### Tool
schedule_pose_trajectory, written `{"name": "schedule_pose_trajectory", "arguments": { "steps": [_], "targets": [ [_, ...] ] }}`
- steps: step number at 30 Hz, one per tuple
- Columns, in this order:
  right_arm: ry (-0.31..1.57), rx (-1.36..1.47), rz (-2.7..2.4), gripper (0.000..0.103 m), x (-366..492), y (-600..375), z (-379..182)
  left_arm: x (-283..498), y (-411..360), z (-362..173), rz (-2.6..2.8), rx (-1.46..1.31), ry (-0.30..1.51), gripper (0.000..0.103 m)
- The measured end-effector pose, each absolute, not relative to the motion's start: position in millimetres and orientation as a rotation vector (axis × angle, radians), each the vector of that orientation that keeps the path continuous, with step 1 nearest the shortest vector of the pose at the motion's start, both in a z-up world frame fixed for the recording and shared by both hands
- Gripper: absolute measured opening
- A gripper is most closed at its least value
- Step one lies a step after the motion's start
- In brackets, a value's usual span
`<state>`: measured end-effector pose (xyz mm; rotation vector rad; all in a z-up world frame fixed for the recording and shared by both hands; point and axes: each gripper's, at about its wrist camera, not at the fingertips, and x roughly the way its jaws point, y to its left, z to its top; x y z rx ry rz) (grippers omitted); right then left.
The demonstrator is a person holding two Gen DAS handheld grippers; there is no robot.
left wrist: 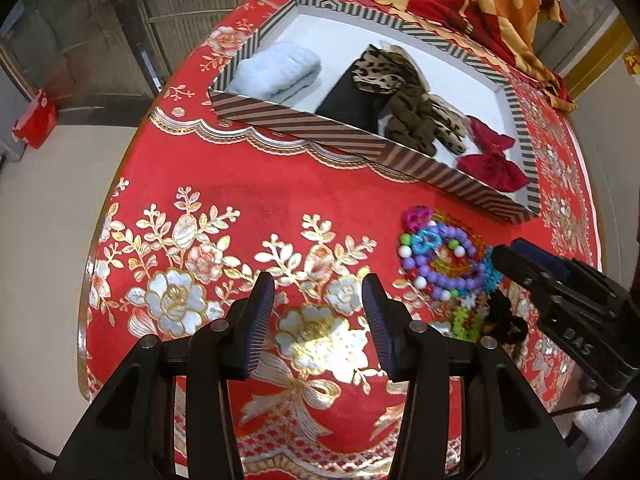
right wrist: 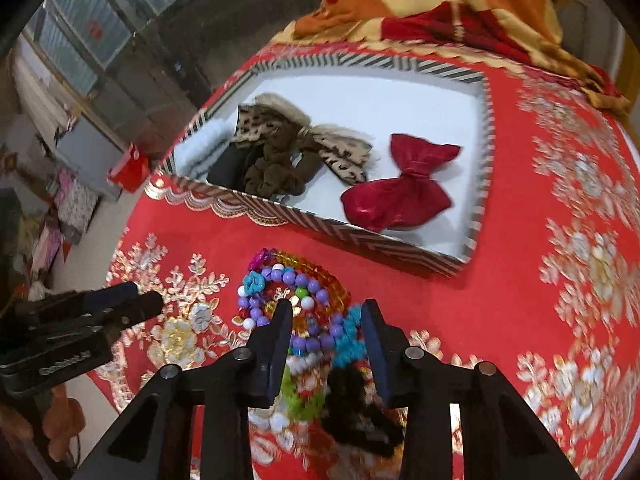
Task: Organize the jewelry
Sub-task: 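Grasp the purple beaded bracelet with left tool while right tool grasps amber-bead bracelet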
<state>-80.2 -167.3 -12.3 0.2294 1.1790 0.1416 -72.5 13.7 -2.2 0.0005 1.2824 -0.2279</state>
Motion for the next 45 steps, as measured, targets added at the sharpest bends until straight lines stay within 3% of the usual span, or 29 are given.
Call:
{"name": "schedule_pose_trajectory", "arguments": {
  "steps": [4, 8, 11, 27, 45],
  "targets": [
    [1.222, 0.218, 0.132, 0.029, -69.1, -164.7, -28.7, -66.7, 14.0, -7.5, -0.239, 0.003, 1.298, 0.045],
    [1.239, 0.253, 0.158, 0.013, -65.9, -166.6, -35.4, -60.7, 11.4, -11.4, -0.254, 0.009, 1.310, 0.045],
    [1.231, 0.229, 0.177, 0.010, -70.0, -161.7, -34.9, -57.5, 9.2, -13.5, -0.261, 0.015, 1.316, 0.045],
    [1.001, 0.357, 0.126, 0.009, -96.8, -207.7, 54.5, -51.6, -25.2, -18.6, -0.350, 0.056, 1.330, 0.045],
    [0.971, 0.462, 0.029, 0.009, -128.6, -253.5, 59.2, -46.1, -116.0, -34.9, -0.643, 0.384, 1.259, 0.045]
  ]
}}
